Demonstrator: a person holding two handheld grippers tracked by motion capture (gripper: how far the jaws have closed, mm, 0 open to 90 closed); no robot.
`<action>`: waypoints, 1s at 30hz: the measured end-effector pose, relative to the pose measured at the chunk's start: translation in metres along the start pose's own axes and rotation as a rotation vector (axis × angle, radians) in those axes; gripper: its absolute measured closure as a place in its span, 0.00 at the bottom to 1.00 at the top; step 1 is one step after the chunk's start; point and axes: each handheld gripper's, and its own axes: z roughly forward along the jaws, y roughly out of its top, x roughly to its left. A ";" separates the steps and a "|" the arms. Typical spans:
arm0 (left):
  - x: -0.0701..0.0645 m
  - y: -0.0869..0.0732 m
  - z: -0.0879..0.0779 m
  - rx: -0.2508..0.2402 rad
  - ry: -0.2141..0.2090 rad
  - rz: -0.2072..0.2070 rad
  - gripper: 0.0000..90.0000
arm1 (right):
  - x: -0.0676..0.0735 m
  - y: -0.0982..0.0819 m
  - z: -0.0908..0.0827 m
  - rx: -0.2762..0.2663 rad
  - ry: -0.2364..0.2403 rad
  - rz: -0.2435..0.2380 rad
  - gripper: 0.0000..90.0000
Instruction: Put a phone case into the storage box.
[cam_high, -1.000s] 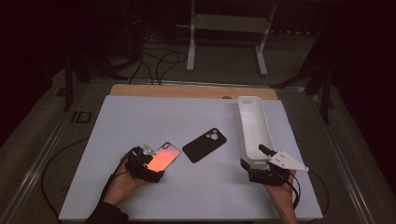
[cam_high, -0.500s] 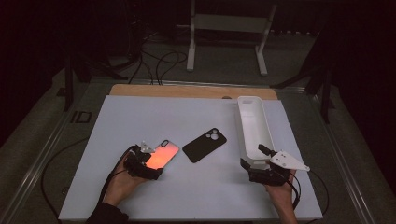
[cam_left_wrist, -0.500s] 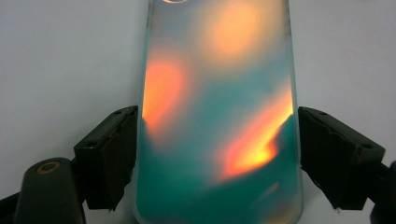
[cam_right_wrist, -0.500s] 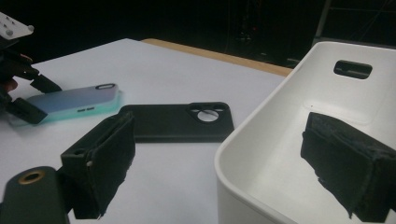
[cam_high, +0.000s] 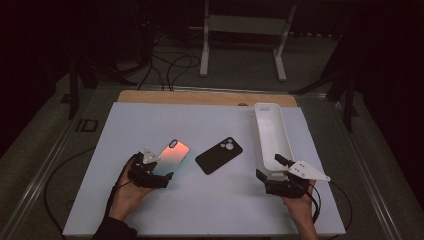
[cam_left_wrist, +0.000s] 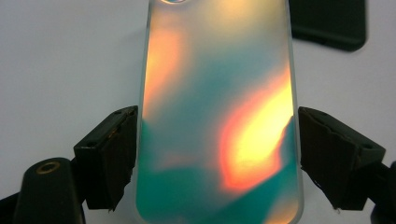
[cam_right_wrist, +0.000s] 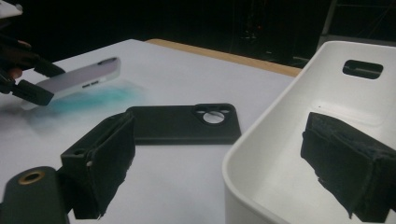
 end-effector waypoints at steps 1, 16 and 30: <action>-0.001 0.001 -0.002 -0.013 0.008 0.005 0.19 | 0.000 0.001 0.000 0.001 0.001 -0.005 0.11; -0.011 0.010 -0.021 -0.216 0.044 0.084 0.19 | 0.007 0.024 0.019 0.030 0.069 0.013 0.11; -0.029 0.030 -0.021 -0.273 0.003 0.125 0.19 | 0.022 0.046 0.046 0.046 0.145 0.016 0.11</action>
